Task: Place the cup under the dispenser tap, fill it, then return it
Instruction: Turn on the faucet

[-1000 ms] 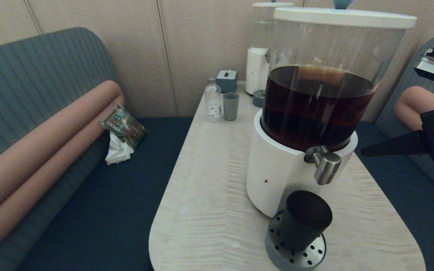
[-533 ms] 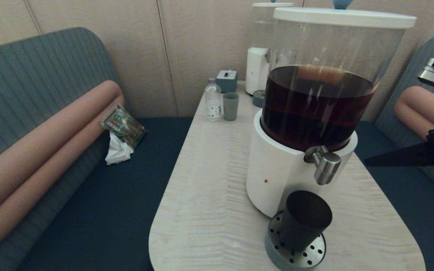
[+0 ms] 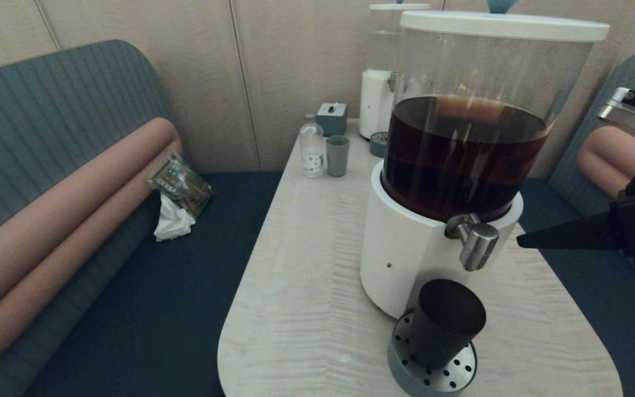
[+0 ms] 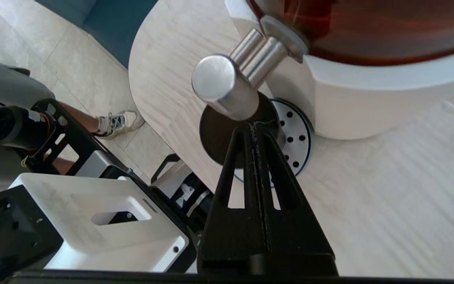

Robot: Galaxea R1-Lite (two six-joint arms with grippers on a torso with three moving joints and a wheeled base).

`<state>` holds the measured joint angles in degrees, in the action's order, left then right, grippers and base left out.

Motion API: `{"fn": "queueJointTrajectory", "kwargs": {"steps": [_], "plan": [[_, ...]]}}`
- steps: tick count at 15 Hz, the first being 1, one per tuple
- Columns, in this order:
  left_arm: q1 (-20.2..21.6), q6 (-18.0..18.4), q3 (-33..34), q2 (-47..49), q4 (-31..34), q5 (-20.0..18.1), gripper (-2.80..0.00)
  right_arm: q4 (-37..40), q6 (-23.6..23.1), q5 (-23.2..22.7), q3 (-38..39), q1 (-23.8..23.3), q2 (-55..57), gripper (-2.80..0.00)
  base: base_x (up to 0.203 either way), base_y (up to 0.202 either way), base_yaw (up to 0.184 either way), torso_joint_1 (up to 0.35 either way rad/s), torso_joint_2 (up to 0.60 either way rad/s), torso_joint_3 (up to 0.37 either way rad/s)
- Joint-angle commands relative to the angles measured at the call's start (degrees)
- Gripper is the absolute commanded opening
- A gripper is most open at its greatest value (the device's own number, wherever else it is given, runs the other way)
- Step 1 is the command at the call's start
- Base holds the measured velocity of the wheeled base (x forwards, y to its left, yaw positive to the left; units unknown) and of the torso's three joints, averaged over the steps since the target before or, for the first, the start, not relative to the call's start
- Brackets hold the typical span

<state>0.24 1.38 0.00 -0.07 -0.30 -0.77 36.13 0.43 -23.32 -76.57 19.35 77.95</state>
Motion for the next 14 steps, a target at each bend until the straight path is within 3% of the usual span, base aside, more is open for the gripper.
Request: {"fn": "queueJointTrajectory", "kwargs": {"steps": [1,14], "plan": [[0.0,0.0,0.0,0.1,0.0,0.0,-2.8,-0.5,0.0,-0.1,0.2,0.3,0.5,-2.8,0.0,0.0,0.0,0.0,0.0,0.0],[0.0,0.0,0.0,0.0,0.0,0.0,-2.8,-5.9,-2.2,2.2,1.5,0.5,2.9,-2.8,0.0,0.0,0.0,0.0,0.0,0.0]]}}
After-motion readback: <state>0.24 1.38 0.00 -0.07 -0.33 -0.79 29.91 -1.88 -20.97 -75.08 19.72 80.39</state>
